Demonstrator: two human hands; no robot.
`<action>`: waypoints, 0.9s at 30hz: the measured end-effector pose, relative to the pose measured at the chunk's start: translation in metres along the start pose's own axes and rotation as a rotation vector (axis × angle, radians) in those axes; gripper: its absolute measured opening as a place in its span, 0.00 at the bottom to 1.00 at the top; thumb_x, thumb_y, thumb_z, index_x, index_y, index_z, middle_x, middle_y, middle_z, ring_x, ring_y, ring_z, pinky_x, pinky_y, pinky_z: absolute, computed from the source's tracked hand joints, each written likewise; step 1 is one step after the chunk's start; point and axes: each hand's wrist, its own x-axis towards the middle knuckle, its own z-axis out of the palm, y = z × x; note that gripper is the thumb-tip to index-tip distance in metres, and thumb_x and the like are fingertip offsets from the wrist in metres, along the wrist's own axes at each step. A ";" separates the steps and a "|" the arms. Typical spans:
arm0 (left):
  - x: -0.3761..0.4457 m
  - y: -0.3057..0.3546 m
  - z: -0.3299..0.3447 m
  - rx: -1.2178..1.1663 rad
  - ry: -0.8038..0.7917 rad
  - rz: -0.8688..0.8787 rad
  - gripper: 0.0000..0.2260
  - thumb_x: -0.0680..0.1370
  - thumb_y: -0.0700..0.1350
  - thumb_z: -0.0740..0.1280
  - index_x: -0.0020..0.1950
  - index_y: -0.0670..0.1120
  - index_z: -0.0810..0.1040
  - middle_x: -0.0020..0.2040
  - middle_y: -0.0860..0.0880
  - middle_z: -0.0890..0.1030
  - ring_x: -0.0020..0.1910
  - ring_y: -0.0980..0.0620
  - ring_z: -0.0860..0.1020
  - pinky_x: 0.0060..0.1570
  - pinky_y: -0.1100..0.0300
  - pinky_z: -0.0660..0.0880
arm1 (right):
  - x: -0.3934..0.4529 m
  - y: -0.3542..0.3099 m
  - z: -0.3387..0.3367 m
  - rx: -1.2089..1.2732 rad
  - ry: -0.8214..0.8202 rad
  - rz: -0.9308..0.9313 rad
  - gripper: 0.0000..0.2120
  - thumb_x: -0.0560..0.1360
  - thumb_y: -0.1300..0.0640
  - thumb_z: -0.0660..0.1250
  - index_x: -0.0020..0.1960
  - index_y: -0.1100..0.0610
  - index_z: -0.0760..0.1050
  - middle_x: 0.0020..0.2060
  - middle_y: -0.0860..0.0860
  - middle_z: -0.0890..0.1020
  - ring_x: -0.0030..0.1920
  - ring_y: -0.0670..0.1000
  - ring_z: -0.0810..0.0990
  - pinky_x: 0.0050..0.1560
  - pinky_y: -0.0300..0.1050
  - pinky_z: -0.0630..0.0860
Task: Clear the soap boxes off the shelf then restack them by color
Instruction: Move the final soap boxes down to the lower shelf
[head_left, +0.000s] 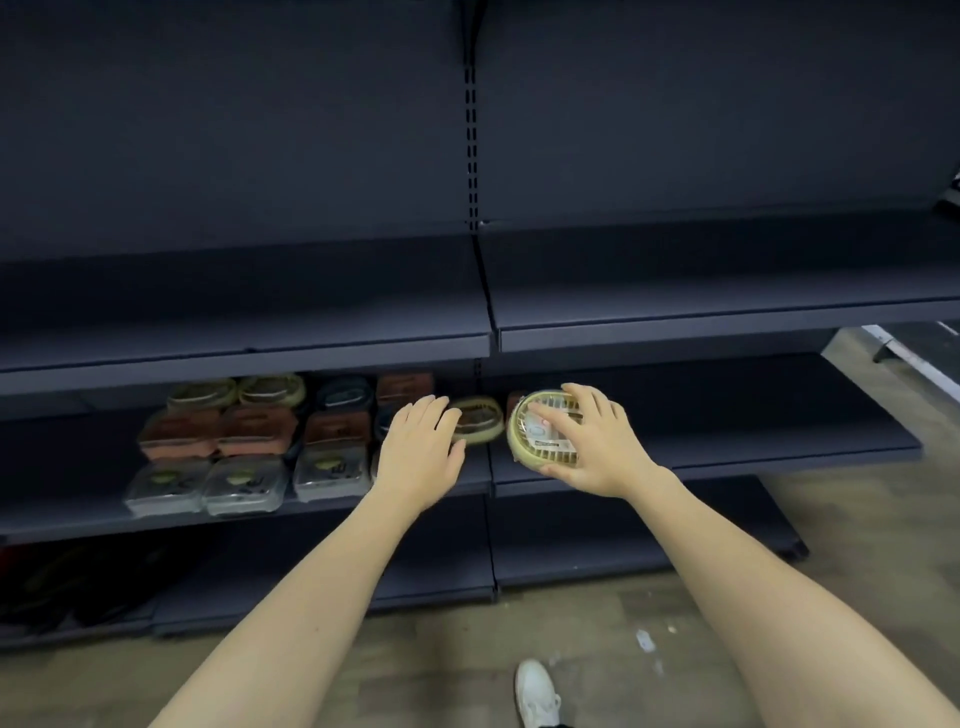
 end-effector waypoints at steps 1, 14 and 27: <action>-0.004 -0.002 0.004 -0.016 -0.024 -0.026 0.17 0.68 0.44 0.76 0.54 0.39 0.80 0.56 0.40 0.80 0.57 0.40 0.78 0.56 0.45 0.75 | 0.001 -0.003 0.006 0.012 -0.021 -0.011 0.36 0.71 0.36 0.64 0.75 0.41 0.53 0.74 0.56 0.54 0.74 0.58 0.50 0.70 0.56 0.53; -0.014 -0.031 0.062 -0.080 -0.108 -0.182 0.18 0.76 0.44 0.66 0.63 0.39 0.74 0.66 0.41 0.73 0.67 0.42 0.69 0.67 0.48 0.64 | 0.049 -0.009 0.099 0.045 -0.297 -0.021 0.35 0.73 0.36 0.62 0.76 0.43 0.52 0.75 0.57 0.50 0.75 0.58 0.46 0.74 0.55 0.43; -0.002 -0.053 0.169 -0.099 -0.112 -0.215 0.19 0.63 0.40 0.74 0.52 0.40 0.78 0.52 0.42 0.80 0.52 0.40 0.79 0.51 0.46 0.76 | 0.108 0.005 0.201 0.044 -0.304 -0.083 0.35 0.72 0.38 0.64 0.75 0.43 0.53 0.74 0.58 0.54 0.74 0.61 0.50 0.74 0.56 0.45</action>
